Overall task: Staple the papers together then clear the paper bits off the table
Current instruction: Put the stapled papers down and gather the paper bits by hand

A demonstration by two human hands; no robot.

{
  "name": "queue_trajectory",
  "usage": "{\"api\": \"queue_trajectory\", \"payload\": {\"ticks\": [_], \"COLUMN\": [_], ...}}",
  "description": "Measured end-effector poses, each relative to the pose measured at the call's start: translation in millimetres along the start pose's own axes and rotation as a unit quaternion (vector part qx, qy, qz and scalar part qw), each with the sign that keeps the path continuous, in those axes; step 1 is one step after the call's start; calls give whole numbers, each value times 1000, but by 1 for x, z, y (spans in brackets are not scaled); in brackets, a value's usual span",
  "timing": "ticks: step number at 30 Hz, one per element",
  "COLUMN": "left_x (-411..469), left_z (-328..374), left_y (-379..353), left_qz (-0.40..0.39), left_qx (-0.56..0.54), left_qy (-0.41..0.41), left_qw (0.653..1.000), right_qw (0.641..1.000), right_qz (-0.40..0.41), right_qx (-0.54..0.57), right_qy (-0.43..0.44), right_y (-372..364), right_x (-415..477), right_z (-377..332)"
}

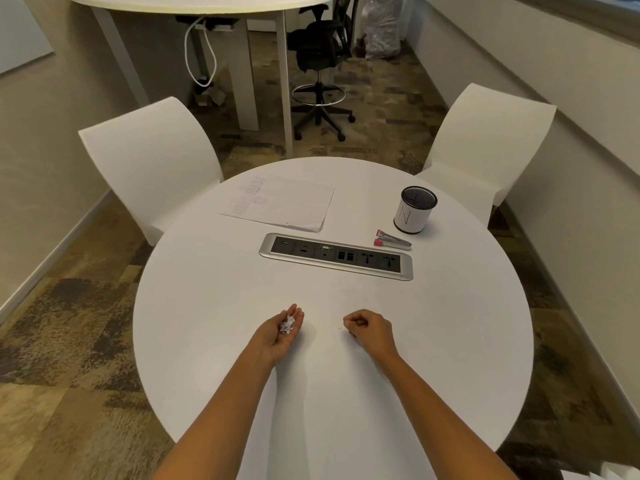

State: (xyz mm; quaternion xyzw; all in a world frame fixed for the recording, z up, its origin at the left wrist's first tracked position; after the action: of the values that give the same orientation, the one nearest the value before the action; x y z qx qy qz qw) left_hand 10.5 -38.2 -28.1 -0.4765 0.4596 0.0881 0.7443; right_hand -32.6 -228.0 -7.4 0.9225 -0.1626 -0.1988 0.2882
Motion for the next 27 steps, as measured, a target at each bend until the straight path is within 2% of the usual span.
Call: {"api": "queue_trajectory", "payload": {"ticks": [7, 12, 17, 19, 23, 25, 27], "left_x": [6, 8, 10, 10, 12, 13, 15], "left_z": [13, 8, 2, 1, -2, -2, -1], "left_y": [11, 14, 13, 12, 11, 10, 10], "left_qz": [18, 15, 15, 17, 23, 26, 27], "left_qx": [-18, -9, 1, 9, 7, 5, 3], "left_qy": [-30, -34, -24, -23, -11, -11, -10], "left_qw": [999, 999, 1000, 1000, 1000, 1000, 1000], "right_qw": [995, 981, 949, 922, 885, 892, 912], "right_qz": [29, 6, -28, -65, -44, -37, -61], "right_qx": [-88, -171, -283, -354, -431, -403, -360], "right_qy": [36, 90, 135, 145, 168, 202, 188], "right_y": [-10, -17, -31, -39, -40, -41, -36], "right_x": [-2, 6, 13, 12, 3, 6, 7], "right_z": [10, -1, -10, -11, -22, -22, -24]}}
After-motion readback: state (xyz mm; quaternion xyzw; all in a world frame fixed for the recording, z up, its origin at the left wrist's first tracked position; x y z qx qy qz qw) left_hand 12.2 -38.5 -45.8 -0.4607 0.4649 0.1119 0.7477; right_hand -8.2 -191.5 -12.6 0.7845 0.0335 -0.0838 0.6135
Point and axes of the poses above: each hand's wrist, its own x-axis towards the middle knuckle, its own y-axis out of the back of the hand, z = x × y, the point moved 7 cm from there along x, towards the middle knuckle, and after that the axes turned 10 degrees about -x, right-handed, at the moved point
